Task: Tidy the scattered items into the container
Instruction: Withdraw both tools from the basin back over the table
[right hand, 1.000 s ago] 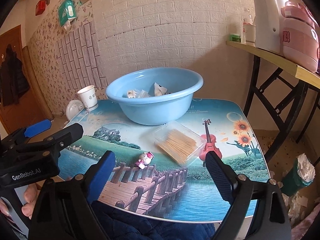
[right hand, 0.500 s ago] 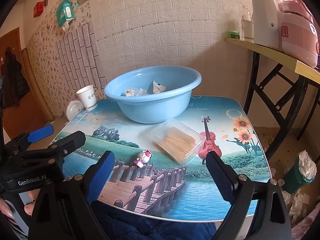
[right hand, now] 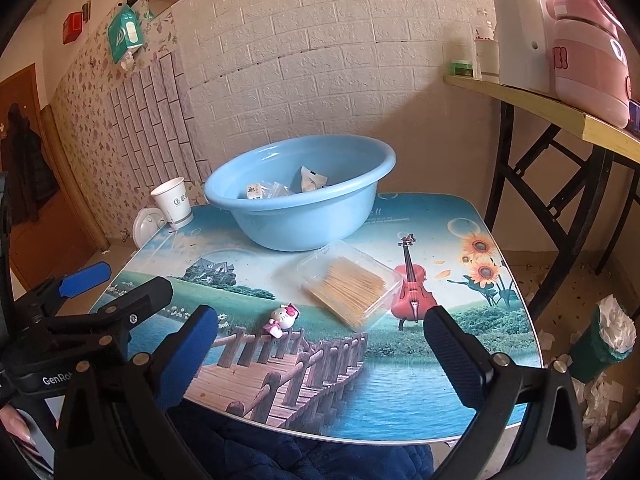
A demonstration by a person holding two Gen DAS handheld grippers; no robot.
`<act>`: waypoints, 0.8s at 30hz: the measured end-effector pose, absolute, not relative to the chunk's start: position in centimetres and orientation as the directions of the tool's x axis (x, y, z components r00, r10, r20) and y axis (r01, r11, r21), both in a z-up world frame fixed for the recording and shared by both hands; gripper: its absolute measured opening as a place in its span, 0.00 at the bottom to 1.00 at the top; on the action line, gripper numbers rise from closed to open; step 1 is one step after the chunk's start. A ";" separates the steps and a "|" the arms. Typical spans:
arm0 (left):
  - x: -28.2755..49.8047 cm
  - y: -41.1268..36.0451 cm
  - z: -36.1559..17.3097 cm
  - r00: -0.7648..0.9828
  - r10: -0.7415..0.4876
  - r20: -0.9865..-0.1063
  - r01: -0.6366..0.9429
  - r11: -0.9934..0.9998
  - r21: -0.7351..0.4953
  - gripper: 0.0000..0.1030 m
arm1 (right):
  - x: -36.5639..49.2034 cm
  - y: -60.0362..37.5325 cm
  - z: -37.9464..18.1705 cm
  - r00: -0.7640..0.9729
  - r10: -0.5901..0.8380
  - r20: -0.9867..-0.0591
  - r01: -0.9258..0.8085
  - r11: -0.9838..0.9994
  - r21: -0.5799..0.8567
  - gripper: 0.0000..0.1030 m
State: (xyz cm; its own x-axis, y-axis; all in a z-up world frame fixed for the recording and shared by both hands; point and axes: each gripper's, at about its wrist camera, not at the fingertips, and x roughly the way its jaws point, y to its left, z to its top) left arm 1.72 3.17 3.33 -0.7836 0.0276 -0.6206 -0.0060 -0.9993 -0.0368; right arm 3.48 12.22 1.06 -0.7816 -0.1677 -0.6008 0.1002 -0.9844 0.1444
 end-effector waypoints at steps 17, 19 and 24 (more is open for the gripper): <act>1.3 3.1 2.6 -0.769 0.032 -0.639 -0.007 -0.999 -0.041 1.00 | 3.1 12.6 0.8 -0.771 -0.160 -0.616 0.091 -0.986 0.142 1.00; 1.3 3.0 2.4 -0.766 0.032 -0.642 -0.007 -0.999 -0.041 1.00 | 3.1 12.8 0.8 -0.771 -0.156 -0.618 0.091 -0.987 0.136 1.00; 1.1 2.9 2.0 -0.759 0.032 -0.651 -0.006 -0.999 -0.042 1.00 | 2.8 13.7 0.3 -0.764 -0.133 -0.631 0.067 -0.990 0.128 1.00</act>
State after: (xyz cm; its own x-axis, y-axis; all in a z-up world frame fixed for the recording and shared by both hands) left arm 1.15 2.94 1.96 -0.7587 0.0319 -0.6507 -0.0058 -0.9991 -0.0422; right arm 2.79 13.69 0.30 -0.7640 -0.1332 -0.6313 0.0668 -0.9895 0.1280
